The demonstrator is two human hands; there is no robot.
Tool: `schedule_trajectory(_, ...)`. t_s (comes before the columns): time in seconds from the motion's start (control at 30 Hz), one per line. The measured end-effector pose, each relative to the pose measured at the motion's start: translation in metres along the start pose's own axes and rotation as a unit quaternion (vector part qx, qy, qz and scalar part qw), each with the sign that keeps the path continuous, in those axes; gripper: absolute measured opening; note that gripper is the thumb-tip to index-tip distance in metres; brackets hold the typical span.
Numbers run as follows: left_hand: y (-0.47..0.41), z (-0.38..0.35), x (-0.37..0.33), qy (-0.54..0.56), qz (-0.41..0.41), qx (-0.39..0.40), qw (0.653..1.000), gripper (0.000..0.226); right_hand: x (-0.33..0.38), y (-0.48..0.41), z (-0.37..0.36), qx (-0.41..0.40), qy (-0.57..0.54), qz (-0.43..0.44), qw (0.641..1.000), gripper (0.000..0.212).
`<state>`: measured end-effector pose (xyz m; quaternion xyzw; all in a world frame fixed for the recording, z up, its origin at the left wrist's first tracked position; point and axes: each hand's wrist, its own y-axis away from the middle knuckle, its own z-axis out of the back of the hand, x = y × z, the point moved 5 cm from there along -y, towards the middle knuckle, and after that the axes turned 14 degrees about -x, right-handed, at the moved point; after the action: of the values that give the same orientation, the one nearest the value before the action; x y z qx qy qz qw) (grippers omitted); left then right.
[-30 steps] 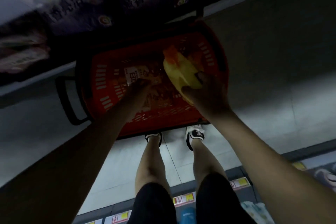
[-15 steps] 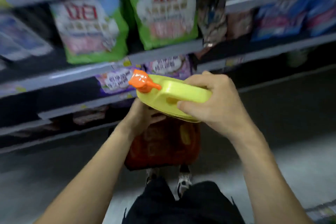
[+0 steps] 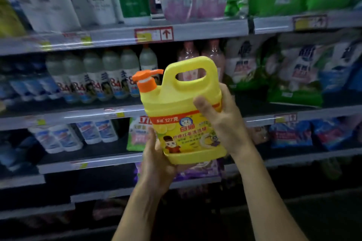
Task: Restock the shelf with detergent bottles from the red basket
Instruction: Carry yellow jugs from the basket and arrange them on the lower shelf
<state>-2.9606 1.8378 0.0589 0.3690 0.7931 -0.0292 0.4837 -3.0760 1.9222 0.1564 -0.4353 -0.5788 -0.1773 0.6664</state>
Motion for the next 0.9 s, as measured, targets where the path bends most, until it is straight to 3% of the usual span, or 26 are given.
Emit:
schedule_trajectory(0.17, 0.027, 0.002, -0.024, -0.117, -0.076, 0.019, 0.99, 0.068, 0.001, 0.024, 0.01, -0.036, -0.072, -0.012, 0.997, 0.071)
schedule_trajectory(0.33, 0.026, -0.007, -0.043, -0.232, -0.179, 0.037, 0.955, 0.08, 0.008, 0.034, 0.019, -0.067, -0.144, -0.016, 0.987, 0.062)
schedule_trajectory(0.5, 0.053, 0.024, -0.056, -0.227, -0.204, 0.031, 0.952, 0.071, 0.01, 0.048, -0.012, -0.046, -0.143, -0.031, 0.988, 0.053)
schedule_trajectory(0.6, 0.078, 0.066, -0.076, -0.222, -0.228, -0.022, 0.948, 0.067, 0.014, 0.068, -0.056, -0.003, -0.139, -0.047, 0.989, 0.055)
schedule_trajectory(0.73, 0.111, 0.134, -0.098, -0.202, -0.237, -0.079, 0.947, 0.082, 0.018, 0.098, -0.125, 0.047, -0.127, -0.063, 0.989, 0.061)
schedule_trajectory(0.83, 0.148, 0.209, -0.125, -0.183, -0.25, -0.126, 0.942, 0.065, 0.024, 0.135, -0.205, 0.117, -0.126, -0.081, 0.982, 0.073)
schedule_trajectory(0.9, 0.176, 0.264, -0.147, -0.165, -0.262, -0.168, 0.936, 0.066, 0.028, 0.164, -0.265, 0.165, -0.138, -0.088, 0.973, 0.063)
